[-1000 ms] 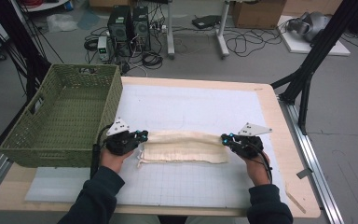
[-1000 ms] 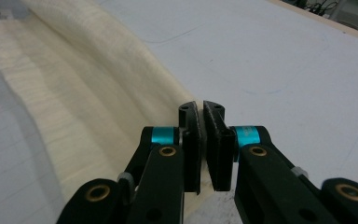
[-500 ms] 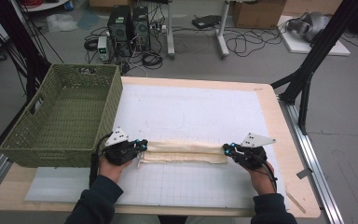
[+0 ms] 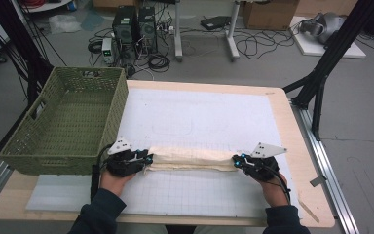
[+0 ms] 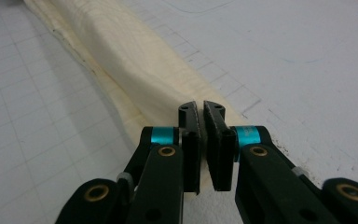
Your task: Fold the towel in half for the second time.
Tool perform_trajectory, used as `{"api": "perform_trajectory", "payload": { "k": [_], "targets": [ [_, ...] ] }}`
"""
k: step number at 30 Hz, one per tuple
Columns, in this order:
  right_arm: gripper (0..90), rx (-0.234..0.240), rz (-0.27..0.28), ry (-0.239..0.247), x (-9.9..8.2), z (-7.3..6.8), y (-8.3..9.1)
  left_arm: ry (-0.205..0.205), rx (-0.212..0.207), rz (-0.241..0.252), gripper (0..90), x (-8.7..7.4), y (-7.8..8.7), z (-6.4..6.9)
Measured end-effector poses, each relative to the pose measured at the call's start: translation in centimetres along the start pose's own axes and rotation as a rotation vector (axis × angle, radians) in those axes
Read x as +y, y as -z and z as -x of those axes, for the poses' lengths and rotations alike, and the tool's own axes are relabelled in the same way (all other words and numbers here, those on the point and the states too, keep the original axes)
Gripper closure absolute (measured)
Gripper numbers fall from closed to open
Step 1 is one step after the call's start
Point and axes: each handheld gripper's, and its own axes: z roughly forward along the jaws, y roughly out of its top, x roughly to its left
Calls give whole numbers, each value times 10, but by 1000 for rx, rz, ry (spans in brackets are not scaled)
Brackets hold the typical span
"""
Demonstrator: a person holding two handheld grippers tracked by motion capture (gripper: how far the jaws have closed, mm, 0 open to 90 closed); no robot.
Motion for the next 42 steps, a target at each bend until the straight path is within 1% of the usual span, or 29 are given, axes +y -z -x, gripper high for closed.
{"api": "perform_trajectory", "payload": {
  "k": [2, 3, 6, 9, 11, 13, 16, 17, 18, 19, 20, 21, 22, 23, 24, 25, 27, 29, 30, 32, 33, 35, 37, 38, 40, 42],
  "targets": [
    [857, -1, -1, -2, 0, 0, 0, 36, -19, 45, 478, 6, 4, 1],
    [857, 0, -4, -2, 0, 0, 0, 43, -32, 66, 466, 9, 6, 1],
    [857, 3, -8, -1, -1, 0, -1, 29, -38, 100, 462, 17, 8, 2],
    [857, 6, -15, 3, -1, -1, -2, 39, -38, 118, 464, 23, 5, -1],
    [856, 8, -15, 4, -1, -1, -1, 34, -40, 121, 481, 23, 2, -2],
    [855, 6, -18, 5, -1, -1, -1, 7, -47, 95, 517, 22, -5, 0],
    [837, 8, -24, 5, -1, -2, -1, -45, -37, 34, 562, 18, -15, 5],
    [801, 6, -20, 5, -1, -1, 0, -64, -31, 9, 589, 16, -18, 6],
    [762, 0, -10, -8, 0, -2, 2, -78, -23, -12, 592, 14, -20, 7],
    [715, -2, 15, -17, 2, 0, 5, -88, -16, -33, 599, 12, -22, 8],
    [631, -8, 52, -48, 5, 1, 10, -94, -12, -45, 607, 11, -24, 8],
    [586, -11, 97, -82, 8, 3, 15, -96, -3, -55, 607, 9, -25, 9],
    [563, -9, 136, -105, 12, 4, 20, -99, 8, -60, 607, 8, -26, 10],
    [555, -22, 166, -116, 16, 4, 24, -98, 9, -66, 607, 7, -26, 10],
    [542, -31, 181, -121, 20, 3, 25, -96, 9, -70, 607, 6, -27, 9],
    [533, -50, 187, -126, 26, 1, 24, -98, 10, -79, 608, 6, -27, 9],
    [536, -67, 174, -129, 33, -4, 16, -99, 12, -87, 608, 5, -28, 10],
    [546, -75, 149, -118, 40, -11, 3, -99, 12, -89, 608, 5, -28, 10],
    [556, -74, 132, -103, 42, -15, -6, -97, 13, -89, 608, 5, -28, 10],
    [571, -54, 86, -80, 44, -24, -22, -91, 12, -92, 608, 5, -29, 10],
    [575, -36, 61, -73, 42, -28, -29, -91, 13, -96, 608, 5, -29, 9],
    [586, -22, 8, -51, 38, -33, -39, -92, 18, -108, 614, 4, -31, 9],
    [589, -27, -43, -34, 32, -34, -44, -90, 18, -115, 628, 3, -31, 10],
    [590, -32, -60, -34, 29, -33, -45, -90, 20, -118, 638, 3, -31, 9],
    [590, -44, -94, -42, 22, -29, -45, -94, 25, -127, 649, 3, -31, 9],
    [589, -56, -106, -60, 15, -22, -43, -98, 30, -129, 663, 3, -31, 9]
  ]
}}
